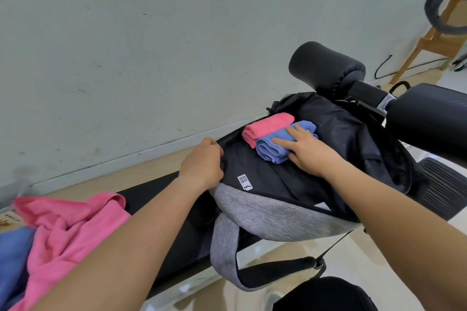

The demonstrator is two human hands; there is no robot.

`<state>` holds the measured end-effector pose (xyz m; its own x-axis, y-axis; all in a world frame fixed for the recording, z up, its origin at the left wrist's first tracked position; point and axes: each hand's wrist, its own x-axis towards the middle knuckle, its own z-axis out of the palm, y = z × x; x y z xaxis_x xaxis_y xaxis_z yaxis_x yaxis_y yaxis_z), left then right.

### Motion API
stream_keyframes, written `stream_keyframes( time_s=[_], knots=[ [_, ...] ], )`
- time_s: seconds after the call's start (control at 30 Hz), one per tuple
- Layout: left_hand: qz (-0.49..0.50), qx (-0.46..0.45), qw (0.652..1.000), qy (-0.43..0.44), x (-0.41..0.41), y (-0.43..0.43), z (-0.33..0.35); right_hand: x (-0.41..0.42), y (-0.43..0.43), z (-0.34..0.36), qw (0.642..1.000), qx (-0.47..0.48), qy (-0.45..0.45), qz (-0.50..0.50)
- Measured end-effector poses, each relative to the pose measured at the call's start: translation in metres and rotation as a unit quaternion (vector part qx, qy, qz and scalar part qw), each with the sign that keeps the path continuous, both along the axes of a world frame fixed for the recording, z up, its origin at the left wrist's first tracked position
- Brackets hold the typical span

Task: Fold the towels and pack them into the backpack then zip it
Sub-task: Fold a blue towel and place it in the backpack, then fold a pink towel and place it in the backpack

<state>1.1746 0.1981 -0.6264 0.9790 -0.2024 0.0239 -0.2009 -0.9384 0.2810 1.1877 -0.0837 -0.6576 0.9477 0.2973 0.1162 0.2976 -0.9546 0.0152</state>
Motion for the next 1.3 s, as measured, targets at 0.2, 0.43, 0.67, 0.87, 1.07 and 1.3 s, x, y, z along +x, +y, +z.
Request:
stream_keyframes(
  time_s=[0.2, 0.43, 0.67, 0.87, 1.07, 1.3],
  knots=[
    [0.023, -0.068, 0.997, -0.007, 0.002, -0.005, 0.006, -0.005, 0.021, 0.013, 0.995, 0.048, 0.042, -0.08],
    [0.063, -0.136, 0.988, -0.019, -0.001, -0.012, 0.013, 0.006, 0.068, 0.007, 0.992, 0.048, 0.02, -0.116],
    [0.072, -0.138, 0.988, 0.005, 0.003, -0.004, 0.007, 0.023, 0.052, -0.01, 0.994, 0.022, 0.044, -0.096],
    [0.06, -0.213, 0.975, 0.025, -0.008, 0.003, 0.016, 0.008, 0.072, 0.021, 0.991, 0.015, 0.058, -0.115],
    [0.04, -0.163, 0.986, -0.005, -0.053, 0.052, 0.049, -0.035, 0.139, 0.069, 0.994, 0.103, 0.015, -0.043],
    [0.135, -0.094, 0.986, -0.018, -0.128, 0.177, 0.067, -0.091, 0.269, 0.102, 0.99, 0.105, 0.043, 0.081]
  ],
)
